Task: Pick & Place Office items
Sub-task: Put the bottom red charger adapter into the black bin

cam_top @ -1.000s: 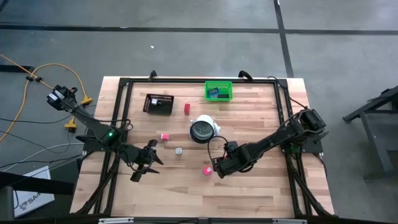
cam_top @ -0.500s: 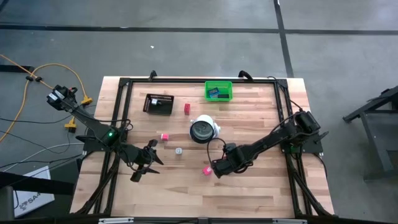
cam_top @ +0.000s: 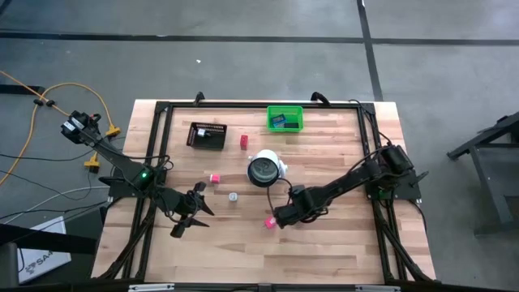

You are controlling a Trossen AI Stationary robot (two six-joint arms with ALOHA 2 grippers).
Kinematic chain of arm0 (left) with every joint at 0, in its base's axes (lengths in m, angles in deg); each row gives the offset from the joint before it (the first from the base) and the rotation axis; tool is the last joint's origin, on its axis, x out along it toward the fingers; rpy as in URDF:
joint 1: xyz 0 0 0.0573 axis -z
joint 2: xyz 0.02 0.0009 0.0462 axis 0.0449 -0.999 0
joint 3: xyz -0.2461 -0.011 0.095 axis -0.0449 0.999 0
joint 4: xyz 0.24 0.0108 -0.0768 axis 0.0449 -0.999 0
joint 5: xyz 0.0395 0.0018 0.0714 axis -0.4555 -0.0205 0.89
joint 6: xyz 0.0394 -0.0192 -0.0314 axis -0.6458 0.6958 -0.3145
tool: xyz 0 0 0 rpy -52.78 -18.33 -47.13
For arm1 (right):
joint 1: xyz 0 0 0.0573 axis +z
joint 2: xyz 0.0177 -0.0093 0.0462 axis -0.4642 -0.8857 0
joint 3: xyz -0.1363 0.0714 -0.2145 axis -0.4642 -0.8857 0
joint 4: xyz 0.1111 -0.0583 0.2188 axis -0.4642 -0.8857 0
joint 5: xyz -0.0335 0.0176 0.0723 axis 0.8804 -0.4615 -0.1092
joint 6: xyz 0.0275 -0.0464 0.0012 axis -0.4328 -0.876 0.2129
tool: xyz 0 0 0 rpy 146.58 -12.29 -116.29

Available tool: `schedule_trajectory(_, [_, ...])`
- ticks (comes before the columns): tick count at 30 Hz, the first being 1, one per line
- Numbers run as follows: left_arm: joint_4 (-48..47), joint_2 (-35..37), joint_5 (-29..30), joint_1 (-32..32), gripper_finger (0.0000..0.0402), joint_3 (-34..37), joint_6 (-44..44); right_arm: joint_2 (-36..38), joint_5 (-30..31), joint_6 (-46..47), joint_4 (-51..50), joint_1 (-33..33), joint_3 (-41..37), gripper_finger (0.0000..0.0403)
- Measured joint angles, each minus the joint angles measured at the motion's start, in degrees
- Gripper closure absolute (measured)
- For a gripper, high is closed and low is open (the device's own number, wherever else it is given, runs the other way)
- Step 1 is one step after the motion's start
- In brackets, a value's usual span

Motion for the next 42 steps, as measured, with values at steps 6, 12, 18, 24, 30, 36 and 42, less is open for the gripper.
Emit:
schedule_trajectory(6, [0.0, 0.0, 0.0, 0.0, 0.0225, 0.0, 0.0, 0.2, 0.0, 0.5, 0.0, 0.0, 0.0, 0.0092])
schedule_trajectory(12, [0.0, 0.0, 0.0, 0.0, 0.0225, 0.0, 0.0, 0.2, -0.1, 1.7, -0.3, 0.3, 0.0, 0.0092])
schedule_trajectory(18, [0.0, 0.0, 0.0, 0.0, 0.0225, 0.0, 0.0, 0.2, 0.0, 1.9, 0.4, 0.3, 0.0, 0.0092])
schedule_trajectory(24, [0.0, 0.0, 0.0, 0.0, 0.0225, 0.0, 0.0, -2.7, -1.3, 1.9, 1.3, 0.4, 0.0, 0.0092])
schedule_trajectory(30, [0.2, 0.0, 0.0, 0.0, 0.0225, 0.0, 0.0, -3.1, -1.0, 1.9, 1.5, 0.4, 0.0, 0.0092])
schedule_trajectory(36, [0.2, 0.0, 0.0, 0.0, 0.0225, 0.0, 0.0, -3.1, -1.1, 2.9, 1.4, 0.4, 0.0, 0.0094])
schedule_trajectory(42, [0.4, 0.0, 0.0, 0.0, 0.0225, 0.0, 0.0, -3.1, -0.7, 3.4, 1.3, 0.4, 0.0, 0.0113])
